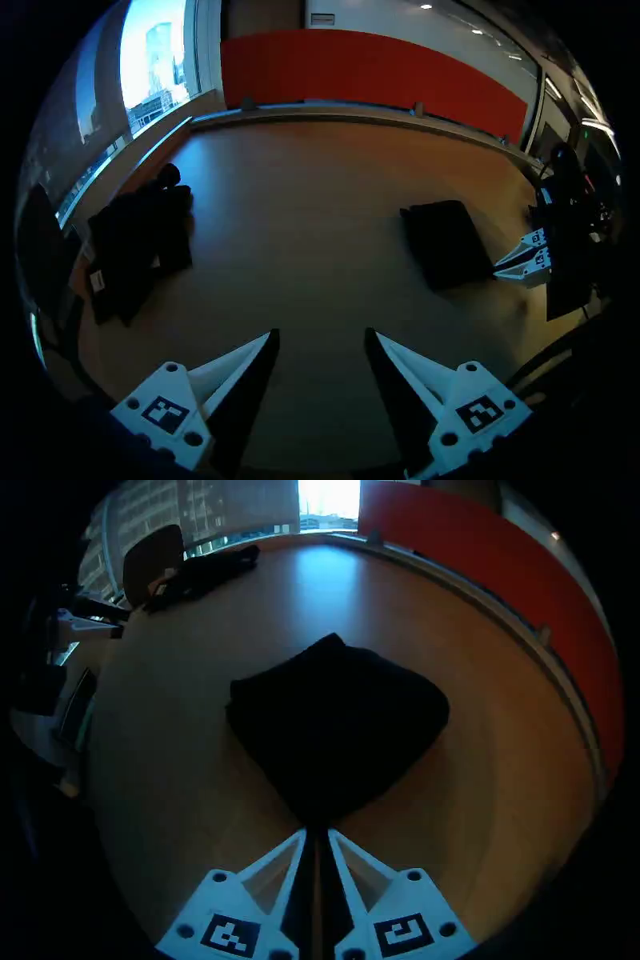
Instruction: Fold towel
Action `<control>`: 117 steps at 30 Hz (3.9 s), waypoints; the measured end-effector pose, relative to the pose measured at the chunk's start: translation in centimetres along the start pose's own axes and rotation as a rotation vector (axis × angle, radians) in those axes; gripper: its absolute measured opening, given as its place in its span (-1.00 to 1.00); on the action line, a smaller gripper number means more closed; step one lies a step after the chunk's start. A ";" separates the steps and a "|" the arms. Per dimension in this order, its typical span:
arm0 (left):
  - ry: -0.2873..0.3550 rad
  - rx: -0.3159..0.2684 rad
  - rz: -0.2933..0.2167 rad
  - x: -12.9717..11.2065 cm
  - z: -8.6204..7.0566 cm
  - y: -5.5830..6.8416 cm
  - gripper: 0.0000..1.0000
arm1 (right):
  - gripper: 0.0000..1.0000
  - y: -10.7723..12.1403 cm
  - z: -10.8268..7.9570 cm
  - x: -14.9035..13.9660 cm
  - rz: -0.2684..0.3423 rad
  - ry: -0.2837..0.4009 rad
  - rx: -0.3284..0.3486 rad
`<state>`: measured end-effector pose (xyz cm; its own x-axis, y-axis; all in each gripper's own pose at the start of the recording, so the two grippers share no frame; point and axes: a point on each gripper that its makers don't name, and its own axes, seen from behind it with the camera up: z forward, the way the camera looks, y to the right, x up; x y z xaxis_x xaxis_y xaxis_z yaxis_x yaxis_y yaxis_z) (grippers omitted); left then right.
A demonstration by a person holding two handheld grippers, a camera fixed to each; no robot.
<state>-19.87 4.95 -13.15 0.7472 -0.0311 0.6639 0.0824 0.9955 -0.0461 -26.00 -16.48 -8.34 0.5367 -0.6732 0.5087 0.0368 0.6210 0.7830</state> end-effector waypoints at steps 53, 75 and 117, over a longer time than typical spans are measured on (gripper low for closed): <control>0.055 -0.058 0.054 4.3 1.2 3.0 0.55 | -0.88 15.2 -16.1 12.1 -0.024 0.279 -0.247; 0.038 -0.051 0.071 5.1 2.1 4.3 0.55 | -0.88 28.7 -22.0 3.3 0.060 0.171 -0.372; 0.032 -0.084 0.126 6.3 2.5 6.7 0.55 | -0.90 32.2 -28.3 -12.3 0.207 0.001 -0.478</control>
<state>-16.26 11.69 -7.36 0.7754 0.0892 0.6251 0.0410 0.9808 -0.1908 -7.56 23.19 0.43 0.5746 -0.5168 0.6346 0.3108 0.8551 0.4149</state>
